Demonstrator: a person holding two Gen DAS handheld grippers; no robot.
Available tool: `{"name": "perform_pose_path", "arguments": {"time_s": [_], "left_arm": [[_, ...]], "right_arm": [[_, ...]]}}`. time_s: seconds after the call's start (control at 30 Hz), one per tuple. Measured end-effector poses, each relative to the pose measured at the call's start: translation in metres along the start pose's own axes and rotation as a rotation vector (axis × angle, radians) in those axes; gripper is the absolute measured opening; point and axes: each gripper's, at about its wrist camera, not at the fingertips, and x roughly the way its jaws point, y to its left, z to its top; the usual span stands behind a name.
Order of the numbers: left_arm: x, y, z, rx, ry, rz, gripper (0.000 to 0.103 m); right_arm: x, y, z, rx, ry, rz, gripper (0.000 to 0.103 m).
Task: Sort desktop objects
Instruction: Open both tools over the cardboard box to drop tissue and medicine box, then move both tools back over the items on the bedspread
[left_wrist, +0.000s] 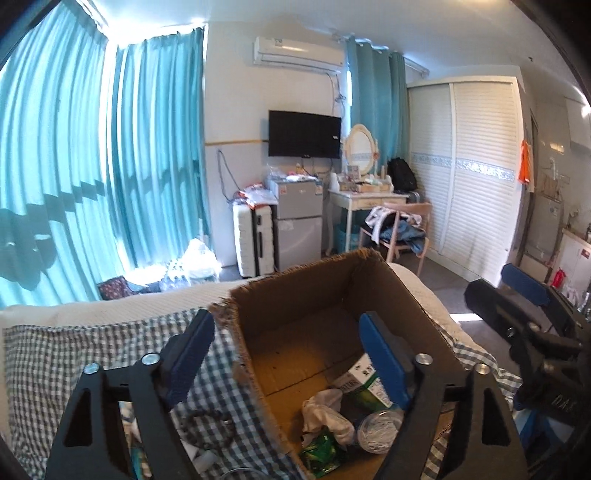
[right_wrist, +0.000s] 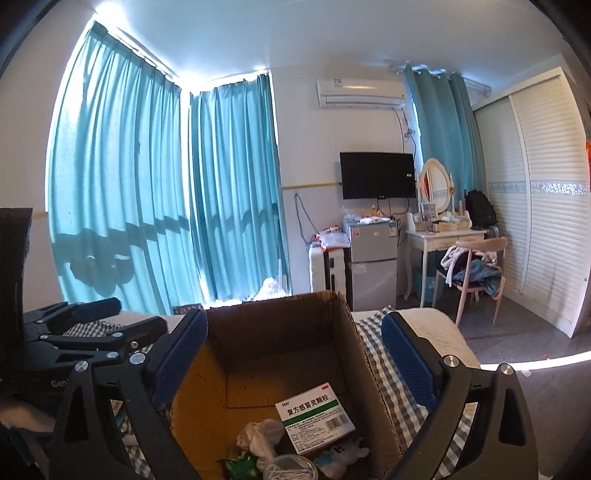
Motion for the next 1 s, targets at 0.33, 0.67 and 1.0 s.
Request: {"name": "perform_pose_path", "arguments": {"time_s": [0.33,0.67,1.0], "left_arm": [[-0.078,0.025,0.010,-0.046,-0.113,0.126,0.103],[-0.142,0.056,0.011,-0.075,-0.191,0.194,0.103],[-0.165,0.115,-0.001,-0.092,-0.209,0.261,0.103]], "right_arm": [[-0.051,0.024,0.026,-0.011,-0.056,0.052,0.103],[-0.077,0.072,0.034,-0.087,-0.102,0.169,0.103],[-0.056,0.126,0.029,-0.068,-0.096,0.248,0.103]]}}
